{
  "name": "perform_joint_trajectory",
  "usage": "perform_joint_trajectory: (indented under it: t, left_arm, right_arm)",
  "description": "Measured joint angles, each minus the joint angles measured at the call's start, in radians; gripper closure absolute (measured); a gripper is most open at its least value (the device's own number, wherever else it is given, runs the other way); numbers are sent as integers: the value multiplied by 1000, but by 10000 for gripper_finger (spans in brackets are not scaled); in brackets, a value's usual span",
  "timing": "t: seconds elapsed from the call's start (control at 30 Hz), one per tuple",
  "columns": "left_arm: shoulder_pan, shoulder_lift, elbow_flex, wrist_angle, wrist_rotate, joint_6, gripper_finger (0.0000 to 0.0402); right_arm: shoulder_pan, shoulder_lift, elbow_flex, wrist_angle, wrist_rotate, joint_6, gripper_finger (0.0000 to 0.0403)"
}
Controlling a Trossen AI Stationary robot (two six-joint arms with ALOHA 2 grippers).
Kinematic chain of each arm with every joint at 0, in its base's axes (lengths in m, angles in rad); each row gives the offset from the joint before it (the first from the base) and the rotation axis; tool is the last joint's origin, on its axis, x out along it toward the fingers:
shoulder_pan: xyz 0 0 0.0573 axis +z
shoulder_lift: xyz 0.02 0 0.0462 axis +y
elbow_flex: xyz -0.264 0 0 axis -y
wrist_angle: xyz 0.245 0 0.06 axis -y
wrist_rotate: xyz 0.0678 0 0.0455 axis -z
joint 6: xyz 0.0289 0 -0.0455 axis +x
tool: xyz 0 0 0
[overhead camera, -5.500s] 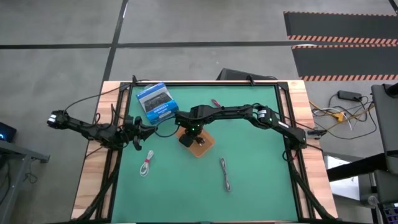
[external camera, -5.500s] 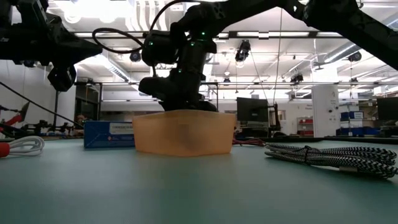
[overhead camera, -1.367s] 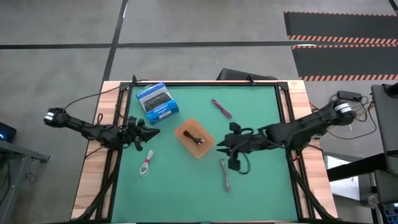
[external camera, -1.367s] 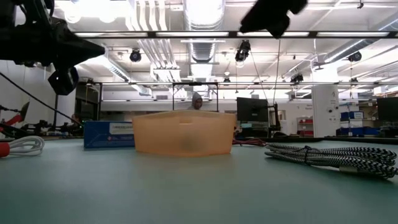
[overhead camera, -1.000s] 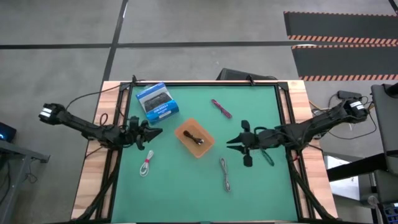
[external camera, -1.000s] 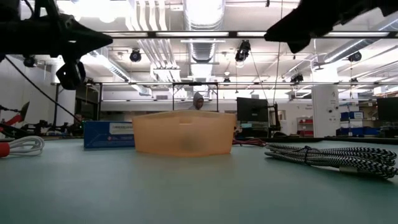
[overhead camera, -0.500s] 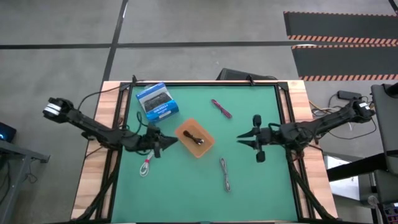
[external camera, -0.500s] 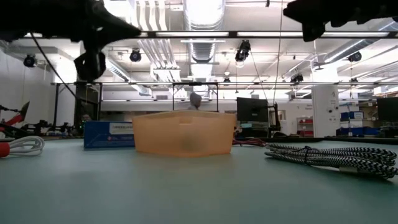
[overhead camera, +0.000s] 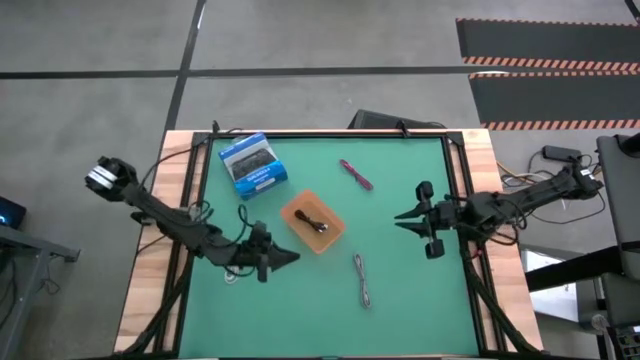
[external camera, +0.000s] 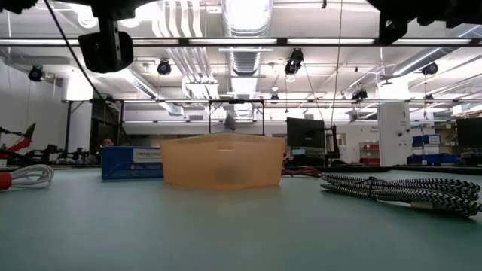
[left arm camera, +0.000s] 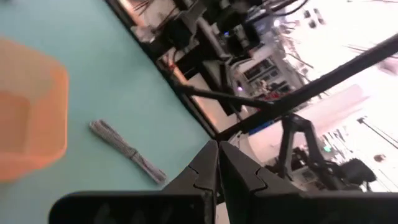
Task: Pick and place USB-C Cables
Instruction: Put the white charger cable into the orange bin
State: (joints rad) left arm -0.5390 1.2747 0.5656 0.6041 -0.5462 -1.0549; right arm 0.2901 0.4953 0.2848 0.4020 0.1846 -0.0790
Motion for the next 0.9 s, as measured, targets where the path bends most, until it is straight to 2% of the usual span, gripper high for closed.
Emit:
perform_joint_trajectory:
  t: [0.1,0.27,0.33,0.4,0.5,0.6,0.7,0.8,0.9]
  left_arm:
    - [-21,59,63,-46,-18,-58,402]
    - [-33,158,185,-58,-17,-69,402]
    - [-33,187,247,-137,-12,-96,402]
    - [-33,203,315,-309,-9,-166,402]
    - [-33,234,444,-679,21,-318,402]
    - [-33,276,578,-1043,96,-469,402]
    - [-33,314,677,-1307,179,-576,402]
    - [-32,345,738,-1529,310,-709,402]
    - [-32,384,749,-1746,520,-808,402]
  right_arm:
    - [0,-24,0,1,-43,0,346]
    - [0,-54,2,0,-103,-1,346]
    - [0,-62,2,0,-114,-1,346]
    - [0,-64,2,0,-114,-1,346]
    - [0,-63,2,-3,-114,0,346]
    - [0,-63,1,-5,-114,-1,346]
    - [0,-63,1,-6,-114,-5,346]
    - [0,-63,1,-6,-114,-13,346]
    - [0,-63,1,-5,-114,-20,346]
